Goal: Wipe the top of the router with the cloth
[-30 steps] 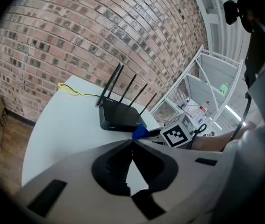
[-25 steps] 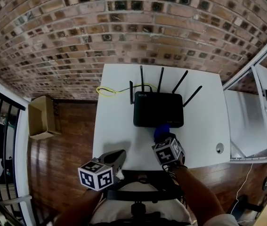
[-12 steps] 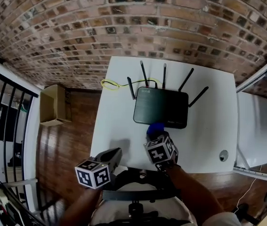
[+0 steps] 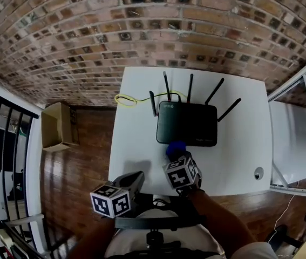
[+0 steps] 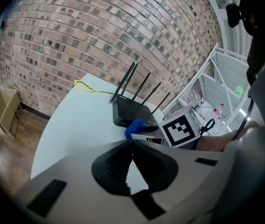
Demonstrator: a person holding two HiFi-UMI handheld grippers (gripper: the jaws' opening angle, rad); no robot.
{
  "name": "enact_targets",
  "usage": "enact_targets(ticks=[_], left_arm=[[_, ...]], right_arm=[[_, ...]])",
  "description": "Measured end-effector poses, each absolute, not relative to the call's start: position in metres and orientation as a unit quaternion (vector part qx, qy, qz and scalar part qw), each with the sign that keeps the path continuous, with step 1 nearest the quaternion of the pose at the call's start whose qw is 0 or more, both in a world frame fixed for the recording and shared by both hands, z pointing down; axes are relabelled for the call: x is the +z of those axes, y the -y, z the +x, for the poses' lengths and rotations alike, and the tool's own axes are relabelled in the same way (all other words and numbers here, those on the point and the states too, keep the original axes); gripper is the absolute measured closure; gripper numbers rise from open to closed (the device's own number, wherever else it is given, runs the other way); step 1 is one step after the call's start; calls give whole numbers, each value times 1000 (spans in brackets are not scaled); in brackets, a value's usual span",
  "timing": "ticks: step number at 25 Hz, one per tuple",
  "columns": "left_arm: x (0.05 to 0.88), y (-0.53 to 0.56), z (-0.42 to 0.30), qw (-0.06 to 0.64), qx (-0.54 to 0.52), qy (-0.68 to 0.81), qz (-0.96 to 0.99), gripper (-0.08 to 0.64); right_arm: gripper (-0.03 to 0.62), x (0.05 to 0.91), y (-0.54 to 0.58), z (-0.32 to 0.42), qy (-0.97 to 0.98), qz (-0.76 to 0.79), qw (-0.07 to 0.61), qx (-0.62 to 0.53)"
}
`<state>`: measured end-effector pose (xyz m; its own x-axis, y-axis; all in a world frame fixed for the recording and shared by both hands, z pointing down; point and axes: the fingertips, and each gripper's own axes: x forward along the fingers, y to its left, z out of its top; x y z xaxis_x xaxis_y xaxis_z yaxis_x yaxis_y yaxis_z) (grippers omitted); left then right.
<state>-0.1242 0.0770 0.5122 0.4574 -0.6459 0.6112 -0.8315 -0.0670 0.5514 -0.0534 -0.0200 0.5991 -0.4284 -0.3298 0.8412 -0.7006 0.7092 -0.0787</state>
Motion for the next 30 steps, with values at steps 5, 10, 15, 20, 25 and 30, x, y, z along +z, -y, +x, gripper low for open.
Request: enact_targets(ticks=[5,10,15,20,25,30], left_arm=[[516,-82,-162,456,113,476,743,528],[521,-83,-199,459,112,451,758,528],[522,-76,-222,455,115,432,770,528],[515,-66,-229,443,116,417,785,528],[515,-63,-237,437,120,417,788,528],[517,-61,-253,440,120,428,781,528]], right_arm=[[463,602,14,-84,798,350,436,227],[463,604,12,-104,775,396,427,243],[463,598,9,-127,770,416,401,269],[463,585,5,-161,781,419,346,307],[463,589,14,-178,765,425,309,373],[463,598,33,-183,741,449,292,405]])
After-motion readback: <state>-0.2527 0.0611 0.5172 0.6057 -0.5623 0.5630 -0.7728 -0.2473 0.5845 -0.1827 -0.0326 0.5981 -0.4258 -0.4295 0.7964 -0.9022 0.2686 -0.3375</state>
